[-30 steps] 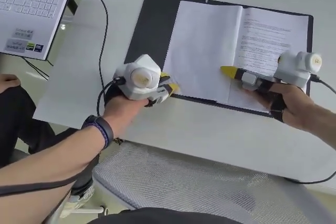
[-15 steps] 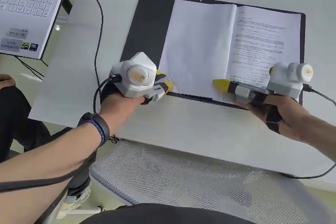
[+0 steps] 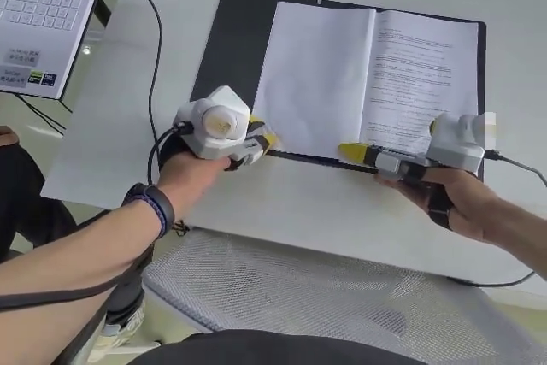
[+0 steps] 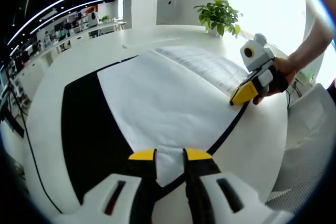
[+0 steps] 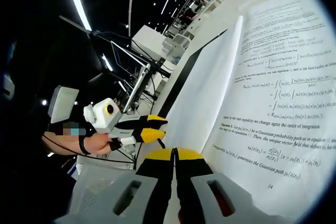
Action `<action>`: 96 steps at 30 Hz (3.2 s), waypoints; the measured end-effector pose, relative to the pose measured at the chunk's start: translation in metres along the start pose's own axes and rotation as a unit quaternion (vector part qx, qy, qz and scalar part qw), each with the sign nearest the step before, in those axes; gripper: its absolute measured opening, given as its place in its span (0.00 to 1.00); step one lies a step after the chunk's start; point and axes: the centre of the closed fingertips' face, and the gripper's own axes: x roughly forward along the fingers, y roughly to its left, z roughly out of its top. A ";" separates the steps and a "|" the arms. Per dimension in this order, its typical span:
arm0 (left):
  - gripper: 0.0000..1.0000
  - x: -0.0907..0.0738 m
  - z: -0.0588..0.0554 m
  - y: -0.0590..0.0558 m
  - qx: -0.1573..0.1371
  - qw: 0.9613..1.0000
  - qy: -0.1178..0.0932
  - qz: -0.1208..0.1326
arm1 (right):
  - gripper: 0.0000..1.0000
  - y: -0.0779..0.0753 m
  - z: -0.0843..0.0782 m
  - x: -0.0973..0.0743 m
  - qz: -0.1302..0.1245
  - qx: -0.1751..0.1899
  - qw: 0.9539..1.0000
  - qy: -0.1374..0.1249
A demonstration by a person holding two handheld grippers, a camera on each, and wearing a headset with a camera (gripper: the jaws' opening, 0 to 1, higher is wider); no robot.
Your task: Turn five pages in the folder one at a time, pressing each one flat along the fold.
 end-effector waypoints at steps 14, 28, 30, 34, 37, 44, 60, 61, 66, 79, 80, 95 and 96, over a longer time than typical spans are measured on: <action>0.21 0.002 -0.001 -0.004 -0.004 1.000 0.008 -0.007 | 0.00 0.001 -0.001 -0.002 -0.014 0.005 1.000 0.010; 0.24 -0.010 0.015 -0.010 -0.010 1.000 -0.008 -0.006 | 0.01 0.003 -0.004 -0.001 -0.037 0.004 0.999 0.011; 0.24 -0.013 0.016 -0.010 -0.012 1.000 -0.010 -0.004 | 0.02 0.004 -0.004 -0.001 -0.037 0.004 0.999 0.011; 0.26 -0.019 0.018 -0.011 -0.014 1.000 -0.013 -0.003 | 0.04 0.007 -0.004 -0.002 -0.039 0.001 0.999 0.014; 0.28 -0.023 0.021 -0.012 -0.015 1.000 -0.017 -0.002 | 0.08 0.010 -0.002 -0.004 -0.040 -0.002 0.999 0.014; 0.32 -0.028 0.027 -0.014 -0.016 1.000 -0.026 -0.007 | 0.16 0.017 0.012 -0.015 -0.045 -0.029 0.999 0.004; 0.41 -0.044 0.049 -0.017 -0.007 0.999 -0.042 -0.011 | 0.37 0.012 0.054 -0.079 -0.123 -0.154 0.980 -0.012; 0.42 -0.044 0.049 -0.016 -0.007 0.999 -0.043 -0.012 | 0.39 0.012 0.054 -0.083 -0.126 -0.159 0.979 -0.014; 0.46 -0.049 0.052 -0.021 0.008 0.999 -0.041 -0.020 | 0.41 0.012 0.059 -0.107 -0.149 -0.179 0.972 -0.024; 0.58 -0.074 0.063 -0.024 0.028 0.998 -0.054 -0.030 | 0.49 0.020 0.071 -0.160 -0.199 -0.236 0.950 -0.038; 0.58 -0.076 0.064 -0.024 0.028 0.998 -0.055 -0.030 | 0.50 0.021 0.071 -0.163 -0.201 -0.238 0.949 -0.039; 0.69 -0.098 0.067 -0.028 0.025 0.997 -0.072 -0.027 | 0.64 0.028 0.054 -0.189 -0.226 -0.270 0.936 -0.019; 0.69 -0.100 0.067 -0.028 0.023 0.997 -0.075 -0.025 | 0.64 0.029 0.052 -0.190 -0.229 -0.270 0.935 -0.018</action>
